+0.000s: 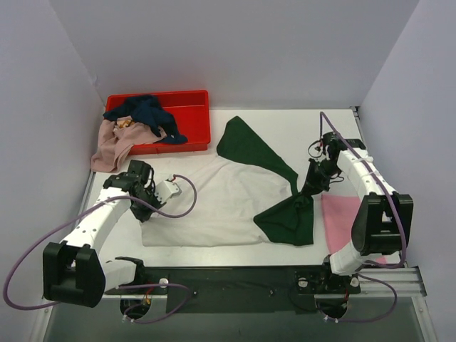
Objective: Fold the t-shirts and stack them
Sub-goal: Fold the flattened tshirt in 1/3 of the way
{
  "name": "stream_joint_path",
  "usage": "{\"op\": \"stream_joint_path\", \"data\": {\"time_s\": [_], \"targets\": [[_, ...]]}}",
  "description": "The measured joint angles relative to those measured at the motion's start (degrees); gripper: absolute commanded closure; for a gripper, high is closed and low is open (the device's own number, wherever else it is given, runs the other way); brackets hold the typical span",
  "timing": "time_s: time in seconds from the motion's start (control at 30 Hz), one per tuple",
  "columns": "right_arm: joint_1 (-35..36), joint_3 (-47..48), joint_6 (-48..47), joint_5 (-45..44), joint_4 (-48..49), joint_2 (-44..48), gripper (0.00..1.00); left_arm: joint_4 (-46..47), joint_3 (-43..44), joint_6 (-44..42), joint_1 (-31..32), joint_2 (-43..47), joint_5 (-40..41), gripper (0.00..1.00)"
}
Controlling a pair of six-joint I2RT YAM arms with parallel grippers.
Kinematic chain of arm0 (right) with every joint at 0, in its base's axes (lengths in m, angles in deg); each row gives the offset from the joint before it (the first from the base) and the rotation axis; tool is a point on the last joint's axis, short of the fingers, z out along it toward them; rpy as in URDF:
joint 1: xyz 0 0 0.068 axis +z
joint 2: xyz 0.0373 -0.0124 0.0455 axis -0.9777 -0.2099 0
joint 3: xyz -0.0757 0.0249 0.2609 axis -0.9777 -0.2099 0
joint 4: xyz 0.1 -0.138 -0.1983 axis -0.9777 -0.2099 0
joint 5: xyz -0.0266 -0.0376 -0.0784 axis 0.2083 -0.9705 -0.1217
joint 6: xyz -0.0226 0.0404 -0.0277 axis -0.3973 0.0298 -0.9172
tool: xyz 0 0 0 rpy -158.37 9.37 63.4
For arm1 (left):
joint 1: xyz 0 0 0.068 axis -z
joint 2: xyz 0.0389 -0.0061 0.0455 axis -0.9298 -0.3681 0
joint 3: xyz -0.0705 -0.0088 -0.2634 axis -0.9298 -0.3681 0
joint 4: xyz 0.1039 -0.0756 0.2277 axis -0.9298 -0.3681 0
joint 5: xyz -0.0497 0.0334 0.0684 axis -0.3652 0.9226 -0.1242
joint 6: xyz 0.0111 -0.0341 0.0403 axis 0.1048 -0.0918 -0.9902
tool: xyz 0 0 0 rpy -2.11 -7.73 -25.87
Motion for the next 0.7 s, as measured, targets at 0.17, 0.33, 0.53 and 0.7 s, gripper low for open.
{"op": "stream_joint_path", "data": {"time_s": [0.17, 0.33, 0.53, 0.7], "targets": [[0.6, 4.7, -3.6, -0.3, 1.6, -4.6, 1.00, 3.0, -1.8, 1.4, -0.8, -0.2, 2.8, 1.00], [2.0, 8.7, -7.0, 0.7, 2.6, -8.5, 1.00, 4.2, -2.2, 2.0, -0.8, -0.3, 3.3, 1.00], [4.3, 11.5, -9.4, 1.6, 3.1, -13.1, 1.00, 6.0, -2.6, 2.1, -0.8, -1.7, 4.2, 1.00], [4.8, 12.8, -9.8, 1.6, 3.3, -16.0, 1.00, 7.0, -2.6, 2.3, -0.8, -3.4, 4.6, 0.96]]}}
